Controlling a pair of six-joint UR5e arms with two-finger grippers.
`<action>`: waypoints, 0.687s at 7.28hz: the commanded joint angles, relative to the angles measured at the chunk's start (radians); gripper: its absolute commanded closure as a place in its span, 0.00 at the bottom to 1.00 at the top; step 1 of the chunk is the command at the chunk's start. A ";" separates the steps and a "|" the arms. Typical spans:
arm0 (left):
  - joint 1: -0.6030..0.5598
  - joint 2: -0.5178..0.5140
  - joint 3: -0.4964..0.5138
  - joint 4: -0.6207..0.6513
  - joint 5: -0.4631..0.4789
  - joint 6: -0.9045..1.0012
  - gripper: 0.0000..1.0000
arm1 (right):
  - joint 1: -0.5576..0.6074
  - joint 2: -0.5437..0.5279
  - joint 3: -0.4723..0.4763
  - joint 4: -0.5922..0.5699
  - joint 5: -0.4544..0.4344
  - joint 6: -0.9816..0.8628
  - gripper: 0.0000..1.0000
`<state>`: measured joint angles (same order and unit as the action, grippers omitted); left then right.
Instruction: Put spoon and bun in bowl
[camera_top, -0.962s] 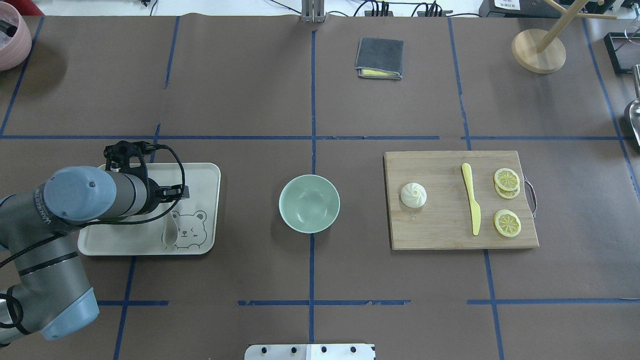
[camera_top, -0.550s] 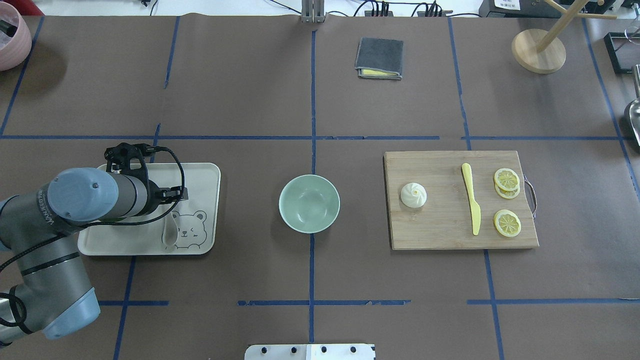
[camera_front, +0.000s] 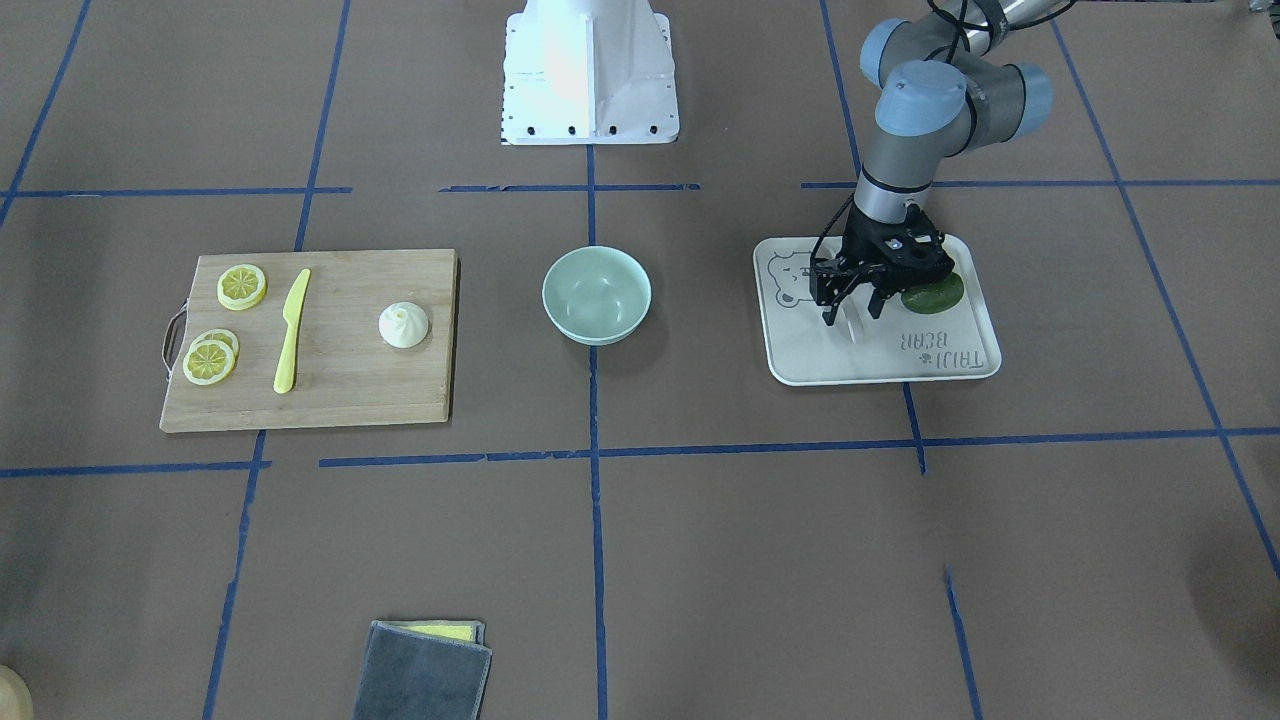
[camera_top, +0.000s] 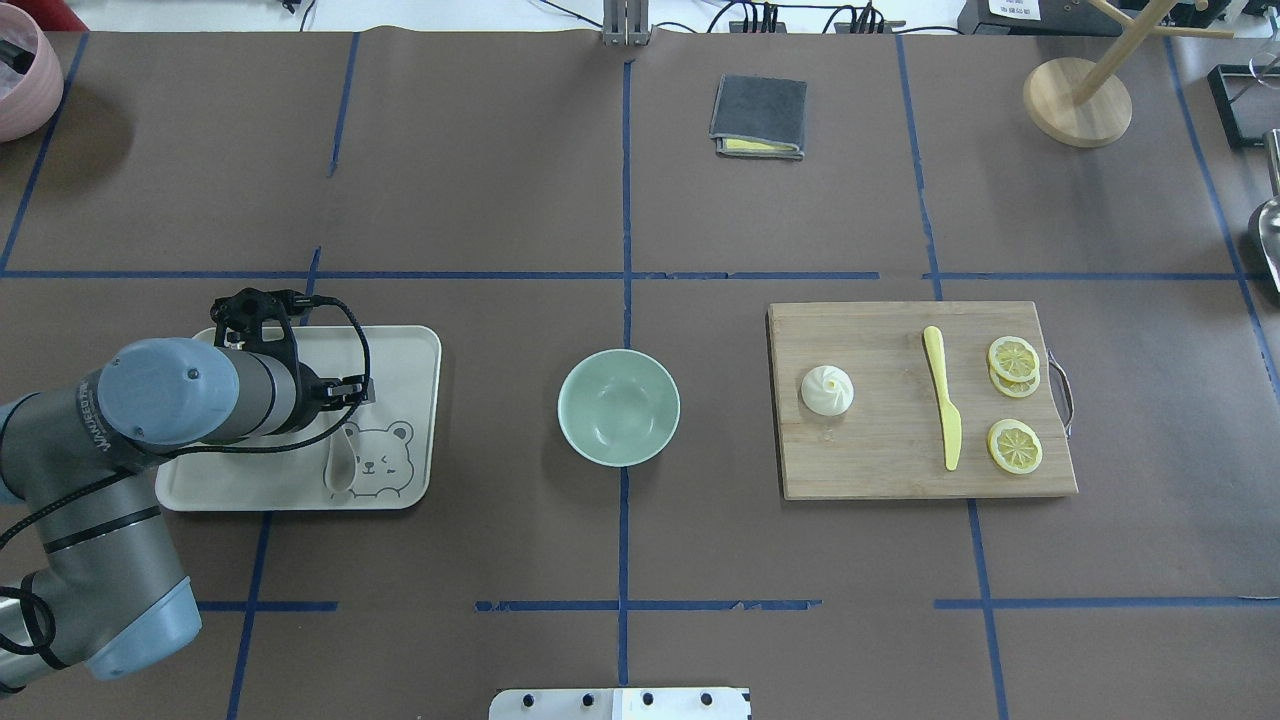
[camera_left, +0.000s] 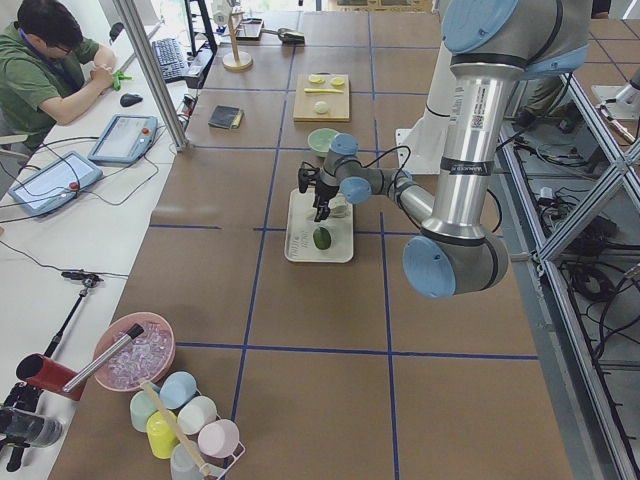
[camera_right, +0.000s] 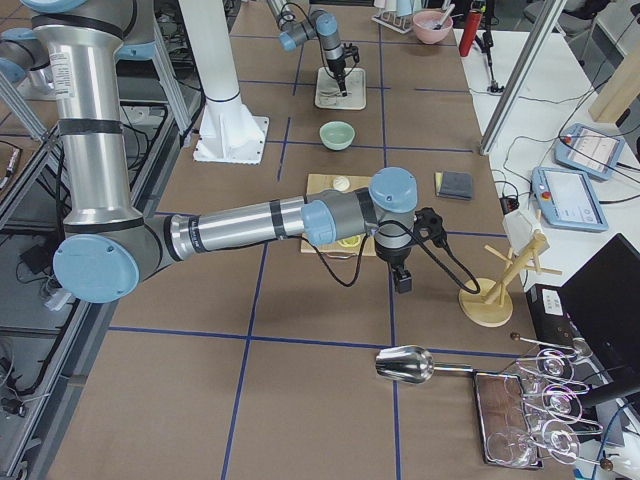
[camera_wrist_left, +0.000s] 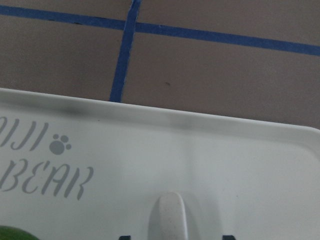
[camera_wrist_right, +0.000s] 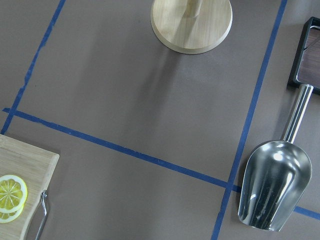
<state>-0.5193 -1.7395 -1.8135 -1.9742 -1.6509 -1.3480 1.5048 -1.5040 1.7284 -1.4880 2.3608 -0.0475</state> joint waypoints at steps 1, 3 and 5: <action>0.004 0.000 0.000 -0.002 0.000 0.000 0.32 | 0.000 -0.001 -0.001 0.002 0.000 0.000 0.00; 0.010 0.000 0.002 -0.002 0.005 -0.005 0.62 | 0.000 -0.001 -0.001 0.002 0.000 0.000 0.00; 0.009 0.002 -0.010 -0.002 0.003 -0.005 1.00 | 0.000 0.001 0.000 0.000 0.000 0.000 0.00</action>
<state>-0.5109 -1.7393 -1.8167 -1.9756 -1.6468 -1.3525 1.5048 -1.5039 1.7274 -1.4868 2.3608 -0.0476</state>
